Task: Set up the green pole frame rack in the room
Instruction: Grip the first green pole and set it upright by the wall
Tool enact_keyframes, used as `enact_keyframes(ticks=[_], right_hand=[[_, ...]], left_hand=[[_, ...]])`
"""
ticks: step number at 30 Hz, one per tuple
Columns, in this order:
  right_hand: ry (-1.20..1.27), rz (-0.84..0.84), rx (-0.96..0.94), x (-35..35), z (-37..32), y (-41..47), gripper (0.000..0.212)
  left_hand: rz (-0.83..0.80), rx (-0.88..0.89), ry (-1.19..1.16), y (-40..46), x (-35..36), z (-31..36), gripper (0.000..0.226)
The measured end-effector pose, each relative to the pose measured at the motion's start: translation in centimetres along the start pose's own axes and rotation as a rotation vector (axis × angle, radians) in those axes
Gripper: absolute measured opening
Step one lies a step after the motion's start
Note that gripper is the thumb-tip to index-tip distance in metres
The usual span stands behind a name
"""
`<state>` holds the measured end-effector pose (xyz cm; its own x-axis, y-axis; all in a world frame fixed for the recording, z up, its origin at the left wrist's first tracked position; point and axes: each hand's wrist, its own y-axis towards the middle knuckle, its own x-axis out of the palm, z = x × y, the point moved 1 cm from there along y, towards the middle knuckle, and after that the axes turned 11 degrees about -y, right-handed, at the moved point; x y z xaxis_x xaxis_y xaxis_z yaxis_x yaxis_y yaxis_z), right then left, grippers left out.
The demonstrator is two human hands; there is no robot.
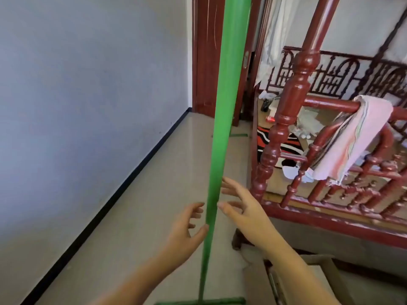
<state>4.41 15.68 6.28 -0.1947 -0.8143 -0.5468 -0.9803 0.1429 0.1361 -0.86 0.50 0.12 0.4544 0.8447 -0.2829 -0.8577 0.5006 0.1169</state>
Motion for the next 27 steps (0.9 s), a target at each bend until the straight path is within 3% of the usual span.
enact_keyframes(ticks=[6,13,27], right_hand=[[0.033,-0.068,-0.02,1.3,-1.0,0.9,0.041],[0.064,-0.021,-0.07,1.8,-0.5,2.4,0.03],[0.13,-0.118,-0.187,10.4,-5.0,9.3,0.022]], left_hand=[[0.027,-0.088,-0.04,0.1,2.4,-1.8,0.038],[0.083,-0.136,-0.161,1.4,3.1,-0.5,0.021],[0.304,-0.141,0.006,1.8,-7.1,-2.8,0.018]])
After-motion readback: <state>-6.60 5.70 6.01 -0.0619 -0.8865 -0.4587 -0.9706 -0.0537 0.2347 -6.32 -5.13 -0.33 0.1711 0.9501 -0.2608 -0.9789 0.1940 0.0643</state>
